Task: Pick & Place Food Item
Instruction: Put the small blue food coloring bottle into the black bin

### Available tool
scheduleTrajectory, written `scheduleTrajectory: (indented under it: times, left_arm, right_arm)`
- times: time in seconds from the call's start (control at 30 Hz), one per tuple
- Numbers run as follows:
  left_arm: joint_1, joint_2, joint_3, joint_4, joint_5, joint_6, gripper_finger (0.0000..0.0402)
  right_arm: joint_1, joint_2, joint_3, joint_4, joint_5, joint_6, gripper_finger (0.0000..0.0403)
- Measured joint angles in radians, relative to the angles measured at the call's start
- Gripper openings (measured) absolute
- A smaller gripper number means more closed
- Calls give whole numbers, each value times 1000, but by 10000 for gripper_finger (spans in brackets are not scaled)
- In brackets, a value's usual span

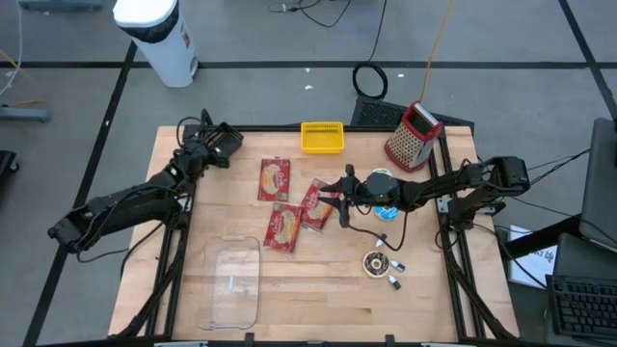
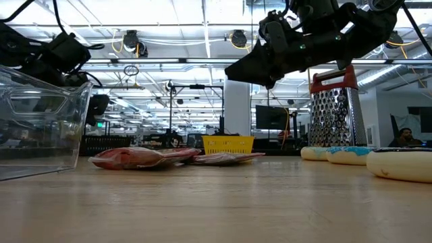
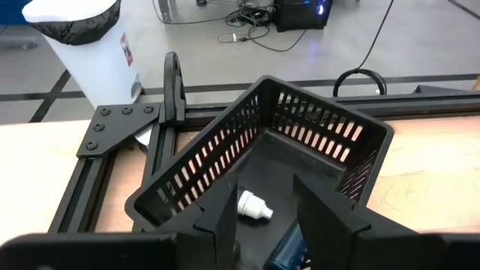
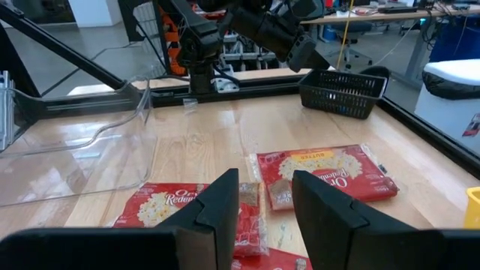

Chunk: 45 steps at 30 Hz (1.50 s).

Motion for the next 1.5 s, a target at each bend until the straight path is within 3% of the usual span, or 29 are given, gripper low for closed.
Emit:
scheduleTrajectory:
  times: [0.07,0.27,0.43,0.53,0.67,0.77,0.9,1.07,1.17,1.3,1.5]
  left_arm:
    - [0,0,0,19,26,4,133]
    - [-27,-2,0,141,263,175,126]
    - [-63,-2,0,211,338,196,125]
    - [-84,-2,0,242,354,196,125]
    - [-97,-2,0,274,353,188,125]
    - [-97,-2,0,292,351,174,125]
    - [-97,-2,0,305,351,117,125]
    - [-102,-2,0,304,356,50,125]
    - [-111,-2,0,304,356,48,124]
    - [-135,-2,0,304,356,38,124]
    - [-181,-2,0,303,356,21,124]
  right_arm:
    - [0,0,0,12,0,-13,114]
    - [11,-9,0,82,-18,-27,114]
    - [72,-114,1,12,-70,-69,114]
    - [166,-204,15,-120,18,-124,119]
    - [329,-317,89,-438,228,-106,154]
    - [461,-354,168,-694,347,21,193]
    - [614,-338,230,-972,369,303,231]
    - [749,-290,229,-1302,391,766,232]
    - [826,-257,229,-1479,343,1022,221]
    - [915,-199,229,-1592,311,1227,209]
    - [980,-126,187,-1570,314,1314,207]
